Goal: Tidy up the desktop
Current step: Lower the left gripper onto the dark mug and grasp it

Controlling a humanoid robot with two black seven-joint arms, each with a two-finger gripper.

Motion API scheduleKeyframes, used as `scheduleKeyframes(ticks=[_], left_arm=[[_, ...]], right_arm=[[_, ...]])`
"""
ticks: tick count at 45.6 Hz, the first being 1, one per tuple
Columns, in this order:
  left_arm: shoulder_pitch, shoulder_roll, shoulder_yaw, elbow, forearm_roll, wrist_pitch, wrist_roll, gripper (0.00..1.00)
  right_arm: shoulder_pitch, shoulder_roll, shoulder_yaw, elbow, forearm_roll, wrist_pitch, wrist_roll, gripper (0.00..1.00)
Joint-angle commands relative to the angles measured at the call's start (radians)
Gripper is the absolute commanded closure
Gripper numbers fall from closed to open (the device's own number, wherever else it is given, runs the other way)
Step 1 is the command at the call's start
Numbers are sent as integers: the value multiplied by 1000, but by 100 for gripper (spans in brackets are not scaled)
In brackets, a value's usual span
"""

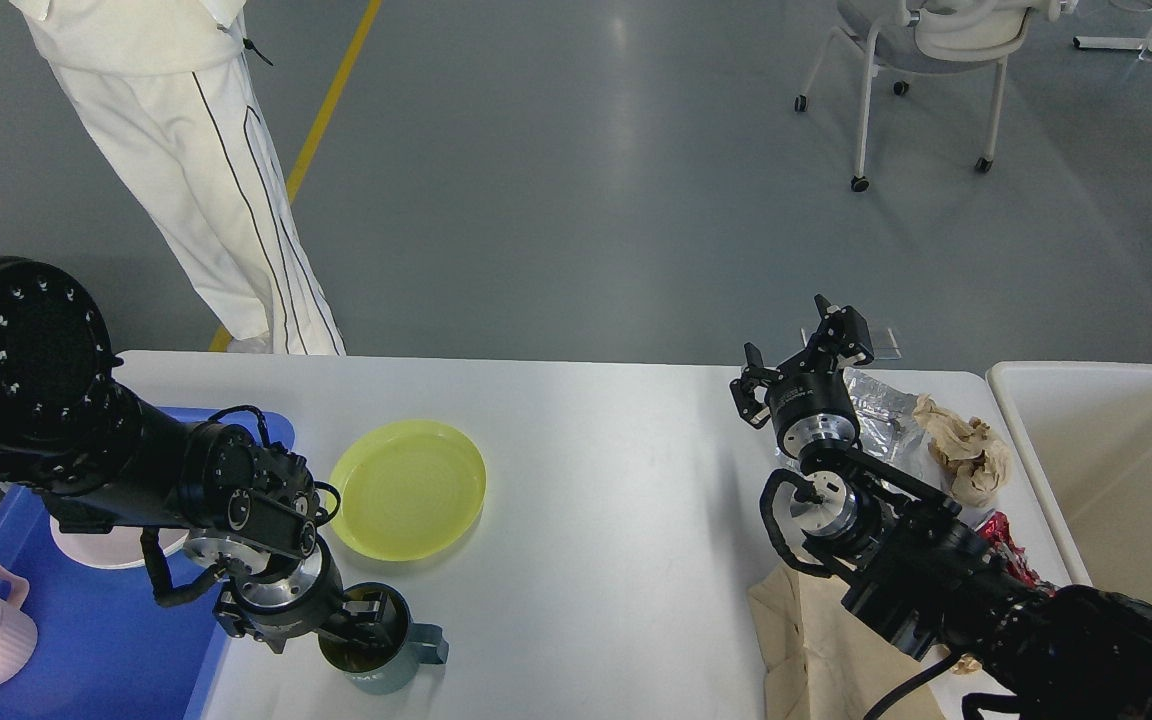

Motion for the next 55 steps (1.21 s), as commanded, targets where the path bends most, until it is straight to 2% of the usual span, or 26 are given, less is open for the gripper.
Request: scheduleKeyframes(ticks=[1,16,22,26,30,34,38,55], left_arm=[[8,0,-2,0,-1,31,1,13],[28,0,-3,0,-1,54,-1,27],[47,0,-5,0,-1,58,-4,37],[51,0,-6,0,-1,61,-16,50],[53,0,-6,0,-1,61,-24,73],[53,0,-5,0,2,61,-27,83],[53,0,-6,0,4,70,-27,99],[47,2,-6,-2,35,81,-33,100]], right_arm=[[0,1,0,0,0,0,0,0],[0,0,0,0,1,0,0,0],[0,0,0,0,1,0,0,0],[0,1,0,0,1,0,0,0],[0,1,-1,0,1,0,1,0],[0,0,0,0,0,0,0,0],[0,0,0,0,1,0,0,0],[0,1,0,0,0,0,0,0]])
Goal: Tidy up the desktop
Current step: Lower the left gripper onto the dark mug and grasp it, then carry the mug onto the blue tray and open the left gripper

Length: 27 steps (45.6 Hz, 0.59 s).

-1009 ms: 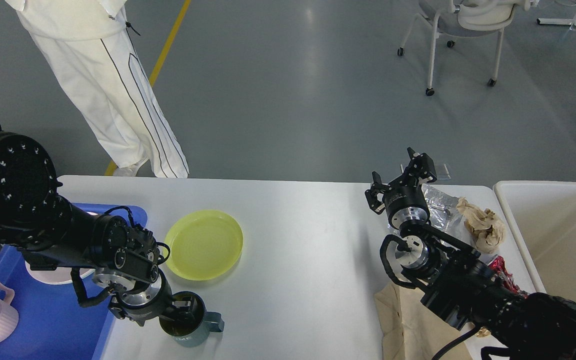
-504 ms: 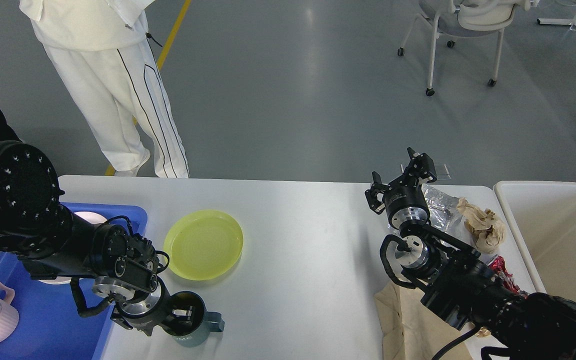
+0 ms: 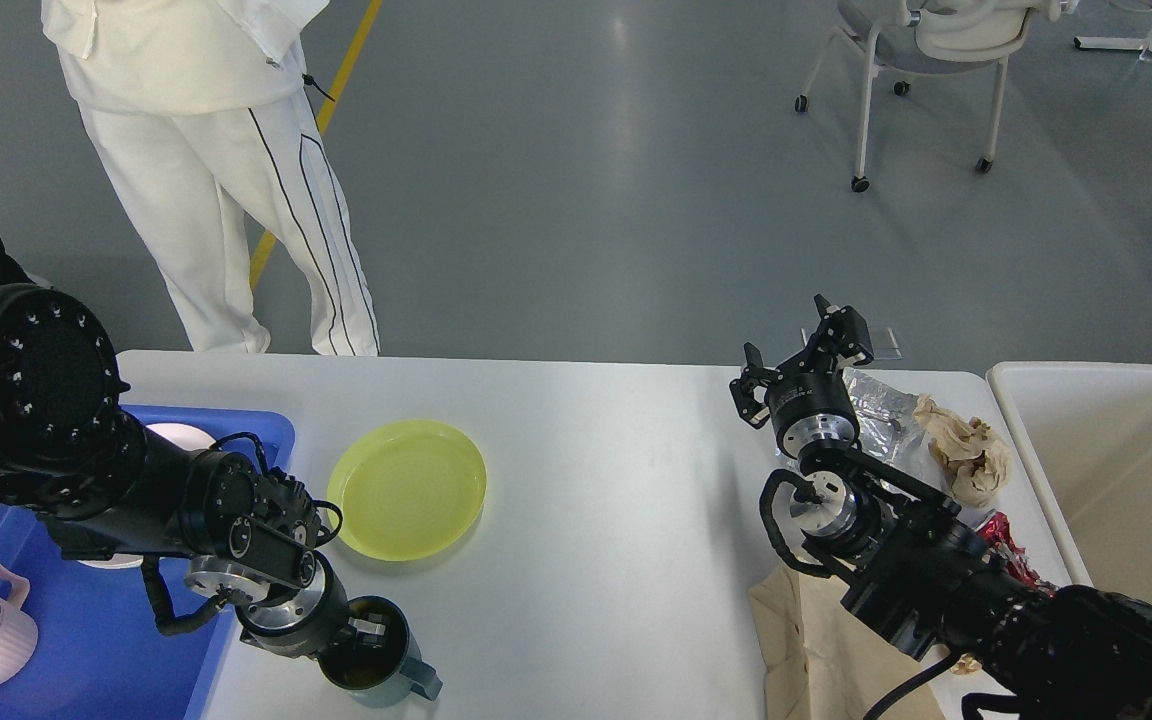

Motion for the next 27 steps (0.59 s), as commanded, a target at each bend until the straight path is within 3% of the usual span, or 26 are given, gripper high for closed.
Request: scheduleKeyframes(ticks=[1,15,27], left_arm=[[-4,2,0,-2,21,-2,-3,100],[-82,28,-5,-80,46,-44,-5,100],[-382,192,-22,-123,46,-367,-3,100]], right_arm=[[0,-1,0,0,1,0,-1,0],[0,1,0,0,-1,0,-1,0],[0,1,0,0,1,0,-1,0]])
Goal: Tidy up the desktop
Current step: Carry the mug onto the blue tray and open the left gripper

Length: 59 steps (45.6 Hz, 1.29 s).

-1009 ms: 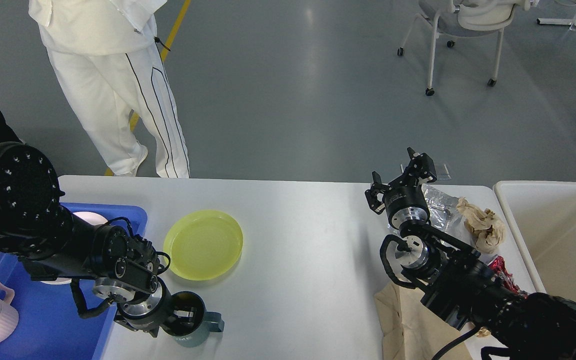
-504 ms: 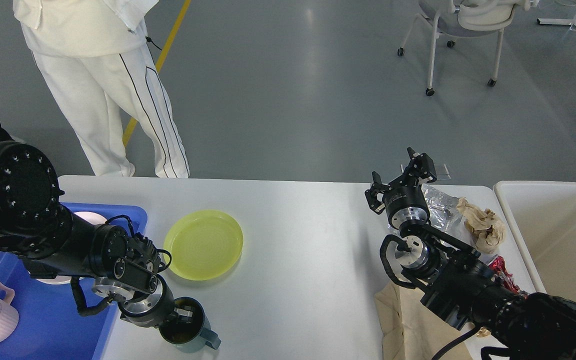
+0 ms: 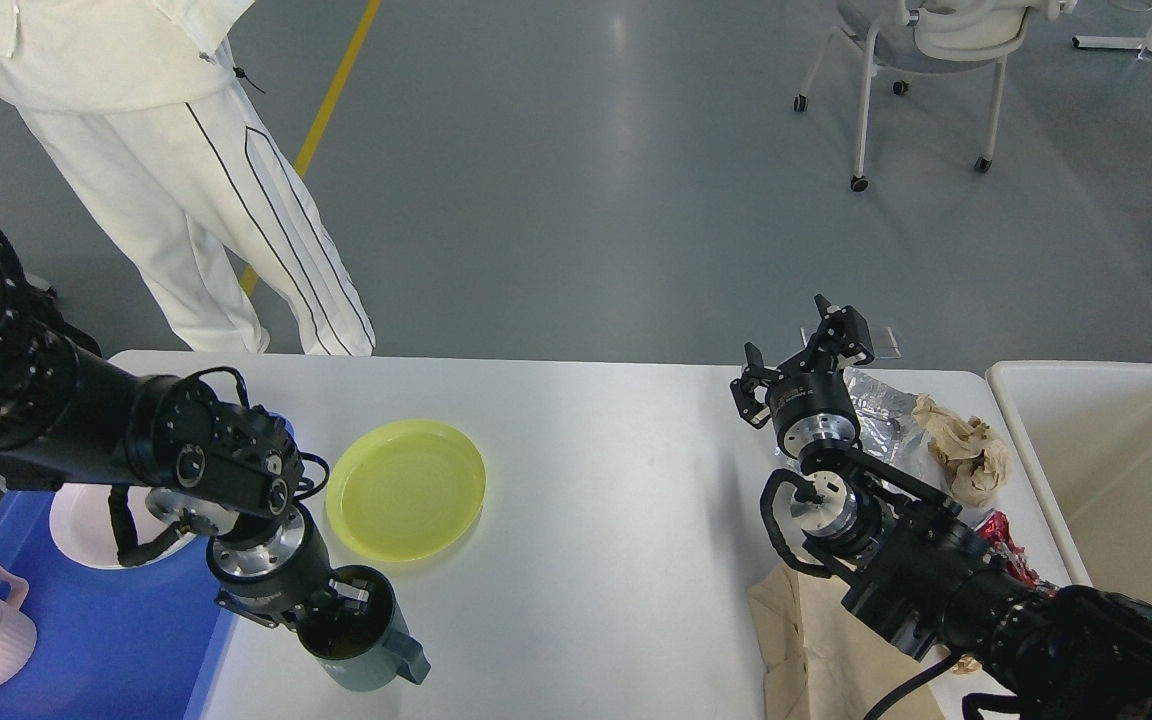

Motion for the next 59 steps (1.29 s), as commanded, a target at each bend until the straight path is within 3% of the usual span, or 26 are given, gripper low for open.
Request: scheduleKeyframes(ticks=[1,10,17,41,47,52,59], left_arm=[[-179,102,-1,-12,0,-164,2,100],[-480,289,2,-12,2,-484,12,100],[-499,355,29,-9,51,-506,17,100],[23,466,163,-3,242,-13,0,100],[127,484,175,17,255,67,-4,100],[219,484,175,60,285,150,-38,100],[256,484,169,98,285,170,-50,100]], right_arm=[[0,0,0,0,-1,0,0,0],[0,0,0,0,1,0,0,0],[0,0,0,0,-1,0,0,0],[0,0,0,0,1,0,0,0],[0,0,-1,0,-1,0,0,0],[0,0,0,0,1,0,0,0],[0,0,0,0,-1,0,0,0]])
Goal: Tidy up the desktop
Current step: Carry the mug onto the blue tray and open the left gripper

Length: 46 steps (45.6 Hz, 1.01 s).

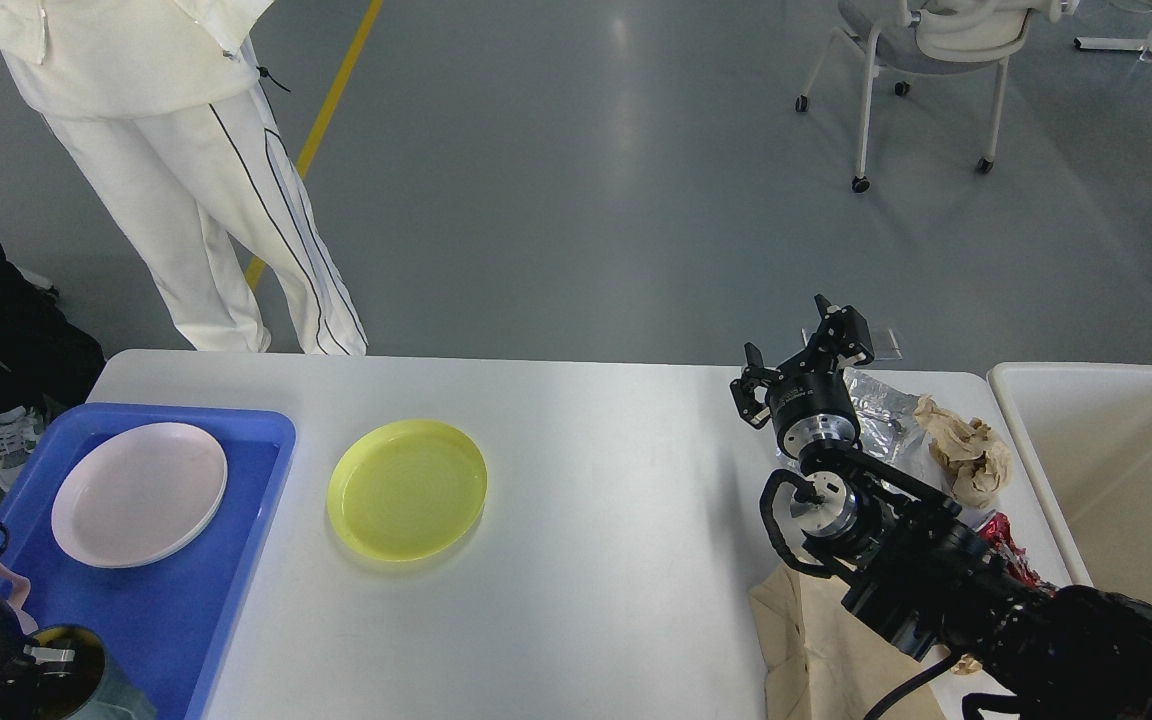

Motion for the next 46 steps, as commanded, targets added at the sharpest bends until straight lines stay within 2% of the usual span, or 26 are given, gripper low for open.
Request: scheduleKeyframes(ticks=[1,19,29,34,41,46], left_arm=[[22,2,-7,23,2,13,-7,100],[31,-1,-22,111,-13,22,-7,100],[80,-8,-71,112,-16,65,7,99],[104,-8,-99,114,-16,65,8,90],[109,-5,-100,114,-18,64,7,70],[108,4,-102,114,-21,62,7,40]], right_arm=[[0,0,0,0,1,0,0,0],[0,0,0,0,-1,0,0,0],[0,0,-1,0,1,0,0,0],[0,0,0,0,-1,0,0,0],[0,0,0,0,-1,0,0,0],[0,0,0,0,-1,0,0,0]])
